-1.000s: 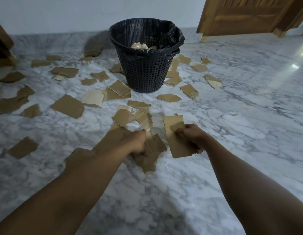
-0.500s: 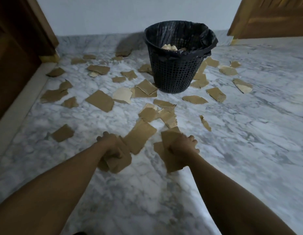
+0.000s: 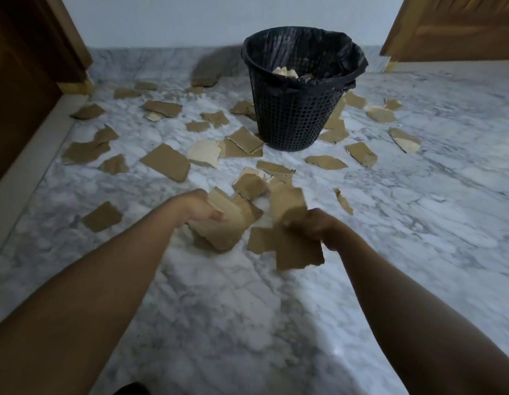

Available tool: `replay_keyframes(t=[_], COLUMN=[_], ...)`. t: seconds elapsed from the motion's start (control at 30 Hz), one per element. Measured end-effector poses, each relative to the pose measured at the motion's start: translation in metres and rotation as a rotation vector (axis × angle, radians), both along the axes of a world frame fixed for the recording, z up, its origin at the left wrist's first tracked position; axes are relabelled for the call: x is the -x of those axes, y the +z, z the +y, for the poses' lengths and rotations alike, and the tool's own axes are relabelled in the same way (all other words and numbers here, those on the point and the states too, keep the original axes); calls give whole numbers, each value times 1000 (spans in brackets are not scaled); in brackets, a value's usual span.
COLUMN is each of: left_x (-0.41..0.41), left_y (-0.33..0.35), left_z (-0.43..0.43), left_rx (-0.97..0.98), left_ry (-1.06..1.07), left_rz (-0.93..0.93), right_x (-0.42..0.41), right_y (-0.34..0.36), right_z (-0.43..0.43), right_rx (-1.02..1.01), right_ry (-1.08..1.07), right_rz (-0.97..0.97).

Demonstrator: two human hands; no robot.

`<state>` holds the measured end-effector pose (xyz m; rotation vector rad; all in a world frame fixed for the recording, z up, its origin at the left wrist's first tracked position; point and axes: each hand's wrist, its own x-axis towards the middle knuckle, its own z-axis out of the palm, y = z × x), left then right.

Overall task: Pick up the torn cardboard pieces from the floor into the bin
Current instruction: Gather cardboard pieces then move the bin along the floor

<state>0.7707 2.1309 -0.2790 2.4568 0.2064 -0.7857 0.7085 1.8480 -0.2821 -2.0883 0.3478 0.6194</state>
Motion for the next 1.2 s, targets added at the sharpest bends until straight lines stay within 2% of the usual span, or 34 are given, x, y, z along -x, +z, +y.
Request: replay_keyframes(t=[0.03,0.1,0.17,0.27,0.4,0.57,0.67,0.7,0.77,0.83,1.0,1.13,1.2], left_x=[4,14,26,26,20,15,14,15,19,24,18,-13,-37], left_y=[-6,-28,-44,-56,-56,-52,-51,-52,-53,-52,-38,-18,-13], left_z=[-13,-36,-52,-58,-62,-66,-65,-65,-64,-62,-40,-43,-59], left_rx=[51,21,-131,-240,-254,-411,-459,-441,-324,-225,-129,229,333], left_ry=[37,18,-39,-27,-21,14,33,50,98,123,70,124,175], left_rz=[-17,-33,-62,-97,-101,-56,-96,-104,-101,-94,-93,-166,-192], right_x=[3,9,16,17,10,-19,-33,-38,-40,-29,-12,-16,-18], right_y=[-2,-19,-37,-53,-56,-27,-22,-26,-39,-51,-62,-44,-36], right_z=[10,27,35,35,32,-2,-14,-10,4,25,38,1,-24], right_rx=[80,370,515,544,438,152,-26,23,322,487,391,222,117], right_ry=[146,354,405,392,319,118,-15,-4,100,150,118,27,-84], right_rz=[-12,-72,-99,-123,-87,-81,-77,-71,5,18,41,44,23])
